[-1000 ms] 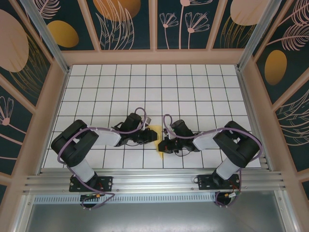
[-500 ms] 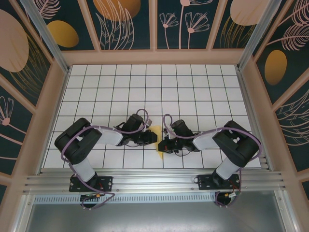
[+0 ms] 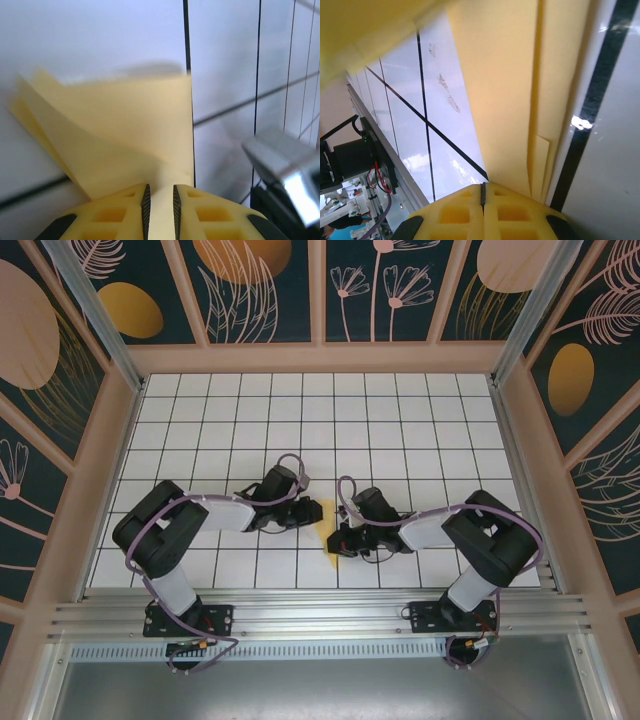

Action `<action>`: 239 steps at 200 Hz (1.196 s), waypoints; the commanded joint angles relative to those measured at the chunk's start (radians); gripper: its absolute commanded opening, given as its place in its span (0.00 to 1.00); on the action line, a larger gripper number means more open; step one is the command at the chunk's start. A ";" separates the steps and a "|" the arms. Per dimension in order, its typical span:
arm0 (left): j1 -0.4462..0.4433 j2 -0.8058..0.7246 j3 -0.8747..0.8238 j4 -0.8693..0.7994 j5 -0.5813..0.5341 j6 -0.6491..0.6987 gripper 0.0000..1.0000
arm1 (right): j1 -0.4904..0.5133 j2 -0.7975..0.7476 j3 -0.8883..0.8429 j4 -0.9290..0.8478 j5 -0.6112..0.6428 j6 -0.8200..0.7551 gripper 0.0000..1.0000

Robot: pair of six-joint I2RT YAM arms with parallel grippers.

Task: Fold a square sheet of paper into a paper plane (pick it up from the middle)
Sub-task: Fold the wing for the fifth time at the center of the table.

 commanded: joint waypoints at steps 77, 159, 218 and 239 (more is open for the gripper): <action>0.061 0.085 0.060 -0.021 -0.044 0.086 0.24 | -0.005 0.039 -0.051 -0.218 0.145 -0.024 0.00; 0.098 0.119 0.113 -0.065 -0.038 0.149 0.25 | -0.005 0.046 -0.056 -0.220 0.145 -0.025 0.00; 0.133 0.122 0.133 -0.086 -0.064 0.176 0.25 | -0.005 0.047 -0.064 -0.210 0.149 -0.016 0.00; 0.143 0.124 0.127 -0.077 -0.065 0.179 0.25 | -0.005 0.045 -0.065 -0.212 0.153 -0.012 0.00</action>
